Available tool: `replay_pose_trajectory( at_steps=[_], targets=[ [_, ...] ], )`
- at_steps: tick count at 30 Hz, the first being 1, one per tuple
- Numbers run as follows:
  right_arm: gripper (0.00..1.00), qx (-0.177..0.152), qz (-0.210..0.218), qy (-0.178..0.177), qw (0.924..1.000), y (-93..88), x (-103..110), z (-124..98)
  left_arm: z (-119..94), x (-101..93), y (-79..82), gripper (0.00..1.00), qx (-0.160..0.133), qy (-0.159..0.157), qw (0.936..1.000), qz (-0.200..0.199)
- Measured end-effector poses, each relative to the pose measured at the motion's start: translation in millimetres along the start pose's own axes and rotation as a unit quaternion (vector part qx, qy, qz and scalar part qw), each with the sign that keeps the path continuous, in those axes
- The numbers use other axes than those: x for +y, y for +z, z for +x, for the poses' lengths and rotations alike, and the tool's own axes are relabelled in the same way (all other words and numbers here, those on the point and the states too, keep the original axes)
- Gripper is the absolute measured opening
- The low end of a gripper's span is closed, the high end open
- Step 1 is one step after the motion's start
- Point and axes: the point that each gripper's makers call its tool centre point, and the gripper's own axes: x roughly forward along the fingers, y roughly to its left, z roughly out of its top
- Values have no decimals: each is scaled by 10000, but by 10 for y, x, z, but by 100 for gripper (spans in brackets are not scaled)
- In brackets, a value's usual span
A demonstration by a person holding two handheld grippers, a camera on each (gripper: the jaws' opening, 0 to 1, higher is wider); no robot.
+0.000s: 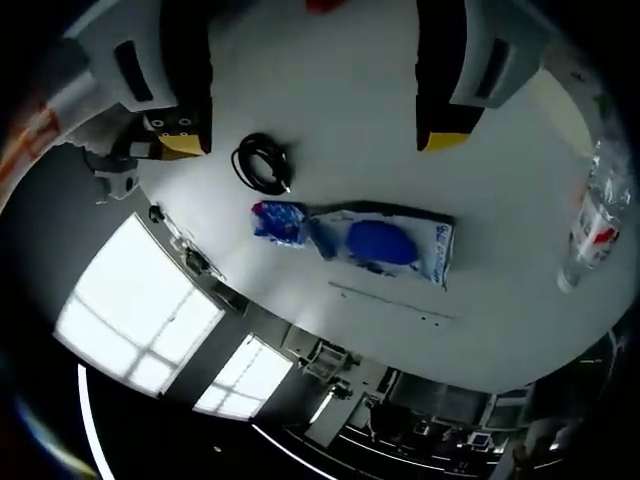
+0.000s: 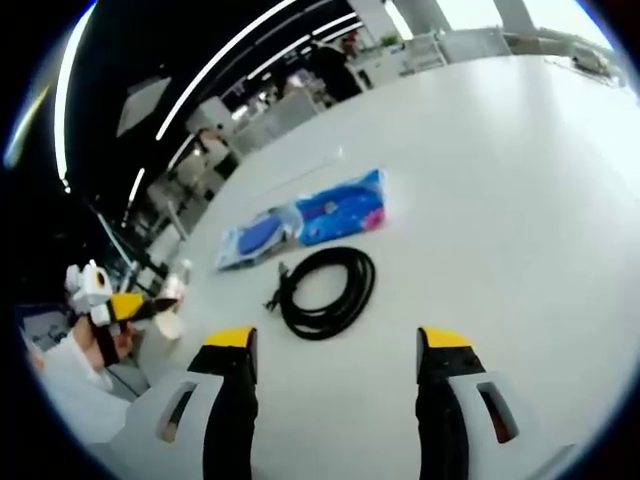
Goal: Arrange the tabletop items into an orderly group along one side of the table until the central work area is clear of visible clutter.
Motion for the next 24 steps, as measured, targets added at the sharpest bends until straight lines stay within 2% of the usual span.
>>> replay_pose_trajectory(
  at_steps=[6, 14, 16, 21, 24],
  targets=[
    [64, -89, -35, 42, 9999, 48, 41, -40, -80, 21, 88, 86, -144, 92, 9995, 259],
    [66, -198, -22, 70, 9998, 46, 54, -94, -189, 109, 89, 86, -273, 197, 9992, 197],
    [66, -228, 7, 55, 9997, 35, 44, -113, -237, 122, 88, 86, -227, 238, 9992, 211],
    [67, -270, -11, 50, 9996, 12, 57, -207, -331, 166, 146, 86, -284, 316, 9985, 332],
    [68, -271, -28, 94, 9996, 11, 66, -163, -351, 246, 175, 86, -328, 392, 9981, 331]
  ],
)
